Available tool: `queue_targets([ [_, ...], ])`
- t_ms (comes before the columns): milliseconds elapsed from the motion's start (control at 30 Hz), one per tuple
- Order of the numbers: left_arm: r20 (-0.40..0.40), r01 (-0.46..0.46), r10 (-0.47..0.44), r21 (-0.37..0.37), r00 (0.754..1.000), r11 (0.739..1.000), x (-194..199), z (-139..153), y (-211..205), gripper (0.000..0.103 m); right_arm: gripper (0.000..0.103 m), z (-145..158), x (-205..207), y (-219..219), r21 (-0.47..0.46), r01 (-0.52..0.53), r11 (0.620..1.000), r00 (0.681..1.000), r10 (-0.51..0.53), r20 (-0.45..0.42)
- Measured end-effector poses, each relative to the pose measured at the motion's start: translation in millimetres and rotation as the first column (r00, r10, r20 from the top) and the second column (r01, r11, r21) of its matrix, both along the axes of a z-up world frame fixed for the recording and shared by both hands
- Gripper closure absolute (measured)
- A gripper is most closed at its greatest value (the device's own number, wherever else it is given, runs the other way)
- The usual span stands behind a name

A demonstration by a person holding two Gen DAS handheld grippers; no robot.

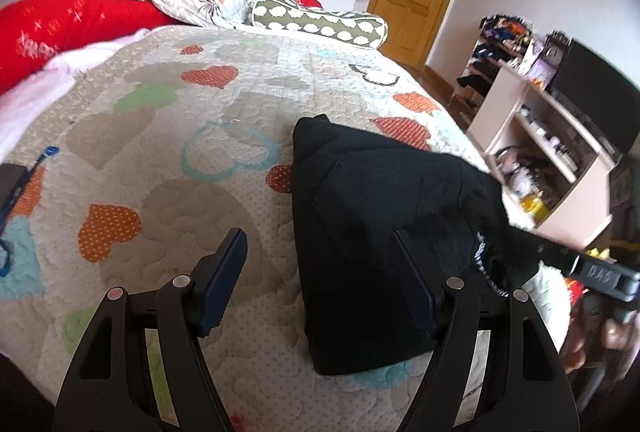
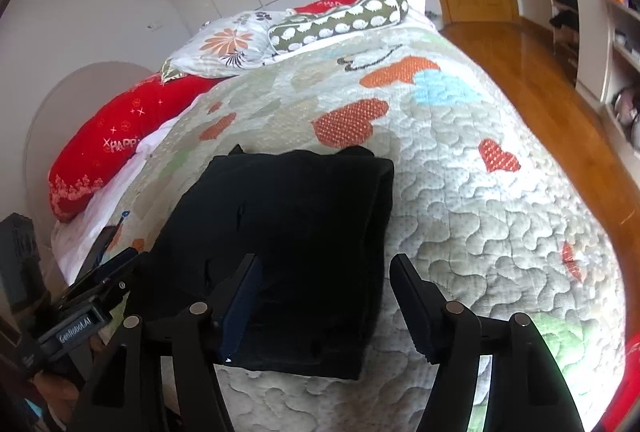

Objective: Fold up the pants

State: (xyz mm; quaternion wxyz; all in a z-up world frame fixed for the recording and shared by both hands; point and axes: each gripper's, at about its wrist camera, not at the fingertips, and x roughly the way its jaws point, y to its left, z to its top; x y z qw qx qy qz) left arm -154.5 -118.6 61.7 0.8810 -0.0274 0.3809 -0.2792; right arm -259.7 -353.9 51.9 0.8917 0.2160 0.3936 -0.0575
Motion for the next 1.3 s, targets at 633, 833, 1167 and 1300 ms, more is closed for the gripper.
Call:
queue_targets([
  [633, -0.227, 0.132, -0.144, -0.071, 0.963, 0.989, 46.6, -33.5, -27.9, 0.018, 0.023, -32.5, 31.0, -15.7, 0.137, -0.126, 0.983, 0.992, 0.12, 0.048],
  [833, -0.225, 0.191, -0.196, -0.042, 0.954, 0.981, 46.9, -36.8, -37.1, 0.005, 0.016, -35.8, 36.4, -15.4, 0.137, -0.139, 0.981, 0.989, 0.129, 0.076],
  [1167, -0.191, 0.2, -0.21, -0.071, 0.959, 0.977, 45.0, -26.6, -33.8, 0.056, 0.061, -25.6, 40.7, -5.3, 0.103, -0.153, 0.983, 0.984, 0.142, 0.108],
  [1300, -0.134, 0.206, -0.218, -0.099, 0.967, 0.974, 50.4, -3.3, -24.5, 0.076, 0.068, 0.9, 47.0, -2.3, 0.088, -0.188, 0.978, 0.971, 0.173, 0.163],
])
